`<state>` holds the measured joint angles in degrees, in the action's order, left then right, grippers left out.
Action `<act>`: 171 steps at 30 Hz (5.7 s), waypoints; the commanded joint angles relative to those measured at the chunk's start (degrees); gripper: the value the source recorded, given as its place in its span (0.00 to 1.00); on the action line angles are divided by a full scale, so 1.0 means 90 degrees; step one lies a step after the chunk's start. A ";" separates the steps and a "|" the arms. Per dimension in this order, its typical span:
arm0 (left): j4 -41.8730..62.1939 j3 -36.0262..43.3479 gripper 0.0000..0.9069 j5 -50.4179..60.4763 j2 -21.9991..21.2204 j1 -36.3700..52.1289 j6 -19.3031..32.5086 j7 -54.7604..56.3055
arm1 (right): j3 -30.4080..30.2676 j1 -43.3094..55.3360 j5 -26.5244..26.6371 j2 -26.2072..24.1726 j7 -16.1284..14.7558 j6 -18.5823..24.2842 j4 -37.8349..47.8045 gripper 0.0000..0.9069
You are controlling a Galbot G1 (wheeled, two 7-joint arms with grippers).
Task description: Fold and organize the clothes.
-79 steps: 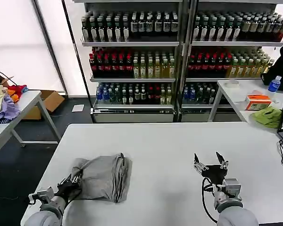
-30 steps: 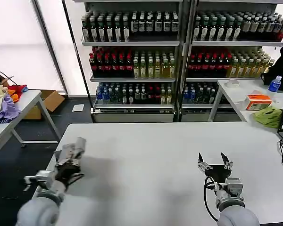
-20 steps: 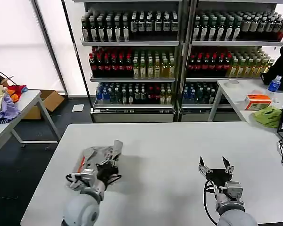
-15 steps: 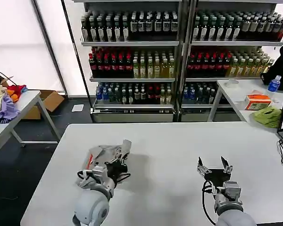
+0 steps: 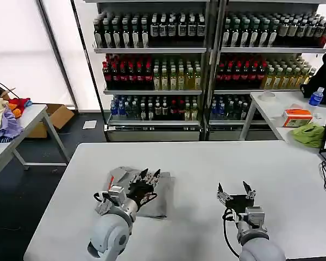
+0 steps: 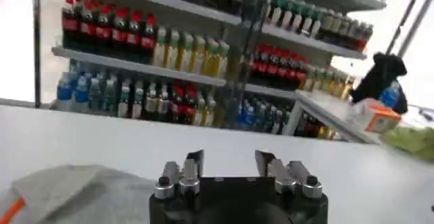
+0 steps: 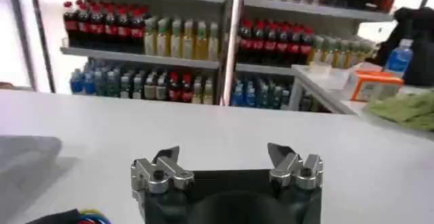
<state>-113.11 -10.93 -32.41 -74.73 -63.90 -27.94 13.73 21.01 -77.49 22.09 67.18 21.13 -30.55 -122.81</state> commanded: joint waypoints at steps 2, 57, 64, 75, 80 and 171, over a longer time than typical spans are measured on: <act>-0.0066 -0.1570 1.00 -0.0096 0.0660 0.0081 0.0060 0.0518 | -0.0993 0.1263 0.2743 -0.0197 -0.0061 -0.0287 0.0280 1.00; -0.0420 -0.2528 1.00 0.0030 0.0670 -0.0939 -0.0226 0.0759 | -0.2912 0.2524 0.3731 0.0183 0.0768 -0.0285 0.1914 0.00; -0.0415 -0.2513 1.00 0.0043 0.0627 -0.0984 -0.0215 0.0758 | -0.2708 0.2486 0.3718 -0.0119 0.0829 -0.0292 0.1876 0.00; -0.0392 -0.2469 1.00 0.0056 0.0600 -0.1004 -0.0210 0.0744 | -0.2628 0.2222 0.2884 -0.0320 0.0110 -0.0288 0.1265 0.00; -0.0367 -0.2431 1.00 0.0057 0.0576 -0.0933 -0.0210 0.0751 | -0.2522 0.2221 0.2814 -0.0654 0.0444 -0.0311 0.1250 0.00; -0.0605 -0.2366 1.00 -0.0003 0.0374 -0.1134 -0.0234 0.0754 | -0.1152 0.1931 0.1005 -0.2209 -0.0739 -0.0301 0.1784 1.00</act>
<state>-118.68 -32.32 -32.59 -71.33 -74.04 -30.03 20.53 8.20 -56.13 36.35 48.68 15.71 -33.43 -101.60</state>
